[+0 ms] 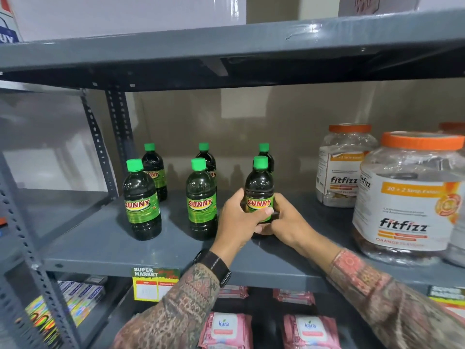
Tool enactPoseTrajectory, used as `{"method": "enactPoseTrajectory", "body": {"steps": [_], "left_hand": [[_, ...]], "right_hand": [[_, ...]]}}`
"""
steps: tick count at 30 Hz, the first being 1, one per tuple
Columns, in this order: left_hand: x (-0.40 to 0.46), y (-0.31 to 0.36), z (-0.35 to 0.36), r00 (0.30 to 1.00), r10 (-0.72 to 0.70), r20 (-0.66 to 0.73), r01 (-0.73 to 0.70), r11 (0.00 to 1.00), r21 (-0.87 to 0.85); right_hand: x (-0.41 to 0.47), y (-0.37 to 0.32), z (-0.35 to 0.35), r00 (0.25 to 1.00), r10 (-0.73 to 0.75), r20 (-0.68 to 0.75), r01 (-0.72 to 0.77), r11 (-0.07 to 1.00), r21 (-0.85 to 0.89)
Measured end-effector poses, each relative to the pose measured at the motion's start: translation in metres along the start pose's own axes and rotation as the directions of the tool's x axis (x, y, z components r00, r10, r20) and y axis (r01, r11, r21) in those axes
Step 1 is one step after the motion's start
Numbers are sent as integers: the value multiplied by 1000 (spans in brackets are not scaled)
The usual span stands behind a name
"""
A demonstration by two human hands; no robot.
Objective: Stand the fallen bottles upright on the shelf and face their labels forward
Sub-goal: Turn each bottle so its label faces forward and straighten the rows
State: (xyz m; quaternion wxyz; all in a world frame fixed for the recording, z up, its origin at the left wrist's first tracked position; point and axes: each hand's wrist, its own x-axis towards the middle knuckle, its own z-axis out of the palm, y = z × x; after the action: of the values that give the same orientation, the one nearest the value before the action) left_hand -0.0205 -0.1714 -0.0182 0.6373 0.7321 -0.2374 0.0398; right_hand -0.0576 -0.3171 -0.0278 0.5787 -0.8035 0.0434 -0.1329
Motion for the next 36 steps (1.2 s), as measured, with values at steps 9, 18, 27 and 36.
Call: {"method": "enactPoseTrajectory", "body": {"steps": [9, 18, 27, 36], "left_hand": [[-23, 9, -5, 1000, -7, 12, 7, 1000, 24], [-76, 0, -97, 997, -79, 27, 80, 996, -44], [-64, -40, -246, 923, -28, -384, -23, 992, -127], [-19, -45, -266, 999, -38, 35, 41, 994, -103]], "right_hand": [[-35, -13, -1, 997, 29, -73, -33, 997, -63], [-100, -35, 48, 969, -86, -232, 46, 984, -171], [-71, -73, 208, 976, -212, -58, 213, 977, 10], [1, -89, 247, 996, -71, -55, 68, 997, -43]]}}
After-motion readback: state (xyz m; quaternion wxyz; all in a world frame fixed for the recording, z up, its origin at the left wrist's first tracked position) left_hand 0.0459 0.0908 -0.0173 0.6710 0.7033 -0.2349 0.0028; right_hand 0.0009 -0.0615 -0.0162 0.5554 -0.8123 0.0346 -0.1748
